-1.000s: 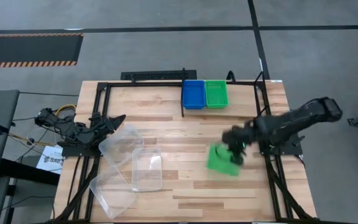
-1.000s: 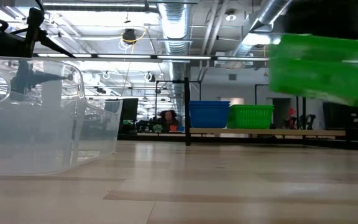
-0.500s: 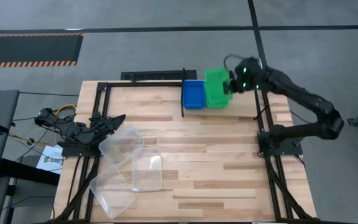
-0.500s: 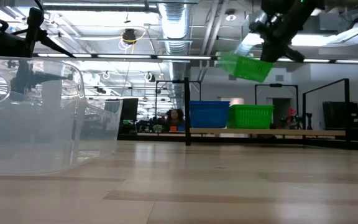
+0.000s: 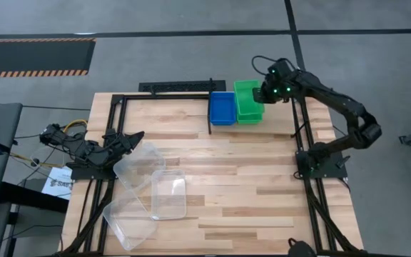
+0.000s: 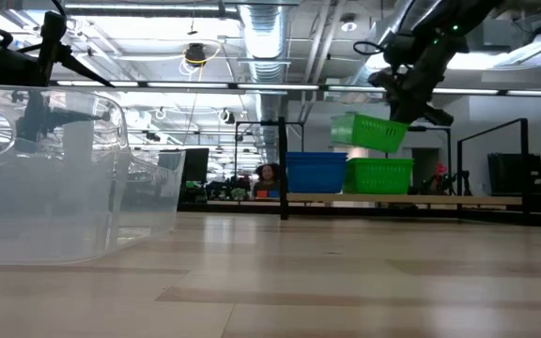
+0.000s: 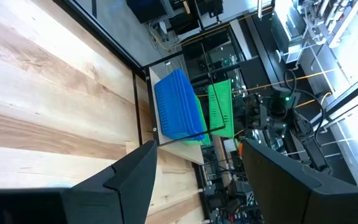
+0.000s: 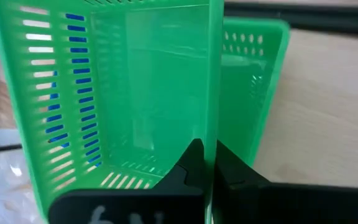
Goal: Stack baskets on shelf by color
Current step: Stack the green bin on top of the green bins on the shelf
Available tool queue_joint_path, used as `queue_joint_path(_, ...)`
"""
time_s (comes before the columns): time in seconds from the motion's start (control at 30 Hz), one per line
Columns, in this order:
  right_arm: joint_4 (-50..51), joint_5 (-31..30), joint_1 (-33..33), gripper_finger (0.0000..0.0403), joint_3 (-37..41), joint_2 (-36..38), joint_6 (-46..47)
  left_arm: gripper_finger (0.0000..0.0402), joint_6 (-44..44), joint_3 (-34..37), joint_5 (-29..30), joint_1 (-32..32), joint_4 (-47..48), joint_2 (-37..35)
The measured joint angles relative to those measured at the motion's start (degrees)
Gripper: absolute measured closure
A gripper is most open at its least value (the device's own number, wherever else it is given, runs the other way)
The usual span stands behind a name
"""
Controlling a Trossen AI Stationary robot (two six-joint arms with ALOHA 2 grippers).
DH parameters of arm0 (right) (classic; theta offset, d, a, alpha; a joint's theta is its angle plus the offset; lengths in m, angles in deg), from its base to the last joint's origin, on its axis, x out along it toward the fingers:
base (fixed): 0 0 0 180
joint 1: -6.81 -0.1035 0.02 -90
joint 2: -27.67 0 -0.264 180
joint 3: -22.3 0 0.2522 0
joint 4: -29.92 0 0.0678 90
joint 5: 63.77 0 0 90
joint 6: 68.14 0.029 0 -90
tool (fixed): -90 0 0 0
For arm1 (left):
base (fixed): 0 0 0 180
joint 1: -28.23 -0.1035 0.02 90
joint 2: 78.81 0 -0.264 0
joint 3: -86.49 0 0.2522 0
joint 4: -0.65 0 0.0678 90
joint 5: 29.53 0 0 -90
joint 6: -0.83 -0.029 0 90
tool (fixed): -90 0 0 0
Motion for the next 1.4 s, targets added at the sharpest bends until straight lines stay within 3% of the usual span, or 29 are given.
queue_joint_path(0.37,2.22,-4.62,-0.12,0.0390,0.00,-1.10,-0.17,0.0178,0.00,0.00,0.11,0.02,0.02,0.00)
queue_joint_path(0.6,2.16,-4.68,-0.13,0.0374,0.00,-1.08,-0.14,0.0178,0.00,0.02,0.13,0.02,0.02,0.00)
queue_joint_path(1.4,2.92,-7.59,-1.94,0.0376,0.02,-1.08,4.62,0.0178,-0.15,0.02,-0.02,0.00,0.02,0.00)
